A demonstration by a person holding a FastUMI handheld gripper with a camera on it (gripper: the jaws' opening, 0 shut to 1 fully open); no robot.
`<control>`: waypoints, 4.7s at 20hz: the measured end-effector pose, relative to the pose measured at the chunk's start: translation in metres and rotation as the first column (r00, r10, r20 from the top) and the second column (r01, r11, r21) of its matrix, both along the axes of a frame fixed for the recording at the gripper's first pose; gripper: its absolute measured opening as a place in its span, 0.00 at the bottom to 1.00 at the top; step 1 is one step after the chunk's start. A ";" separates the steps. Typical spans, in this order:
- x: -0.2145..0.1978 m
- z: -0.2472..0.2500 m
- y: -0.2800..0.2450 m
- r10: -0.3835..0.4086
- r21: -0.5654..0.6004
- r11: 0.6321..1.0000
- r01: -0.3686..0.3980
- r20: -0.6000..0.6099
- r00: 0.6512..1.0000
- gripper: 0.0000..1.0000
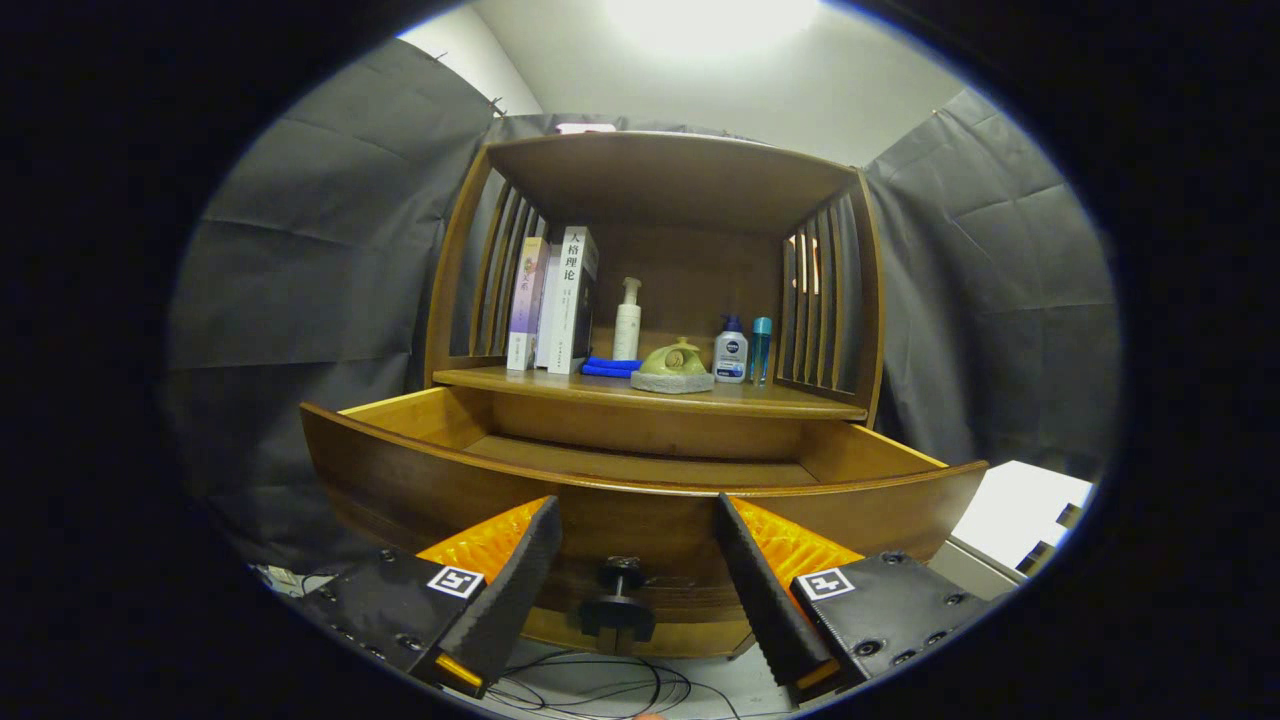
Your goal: Pull open the drawer, take out the items inside it, and place them on the countertop above the cabinet.
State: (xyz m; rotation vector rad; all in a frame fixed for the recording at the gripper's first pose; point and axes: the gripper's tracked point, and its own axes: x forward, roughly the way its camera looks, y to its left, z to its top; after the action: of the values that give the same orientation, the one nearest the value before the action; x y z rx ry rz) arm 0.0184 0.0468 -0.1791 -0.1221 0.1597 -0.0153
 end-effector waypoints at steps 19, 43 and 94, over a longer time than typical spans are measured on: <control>0.049 -0.018 0.007 -0.019 0.062 0.998 0.024 -0.091 0.996 0.98; 0.147 -0.021 0.004 -0.025 0.146 0.989 0.039 -0.097 0.995 0.98; -0.035 0.144 0.003 0.087 0.117 0.987 -0.107 0.165 0.982 0.98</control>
State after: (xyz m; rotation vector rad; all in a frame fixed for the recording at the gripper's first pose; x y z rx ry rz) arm -0.0163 0.0495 -0.0354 -0.0025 -0.0056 0.0823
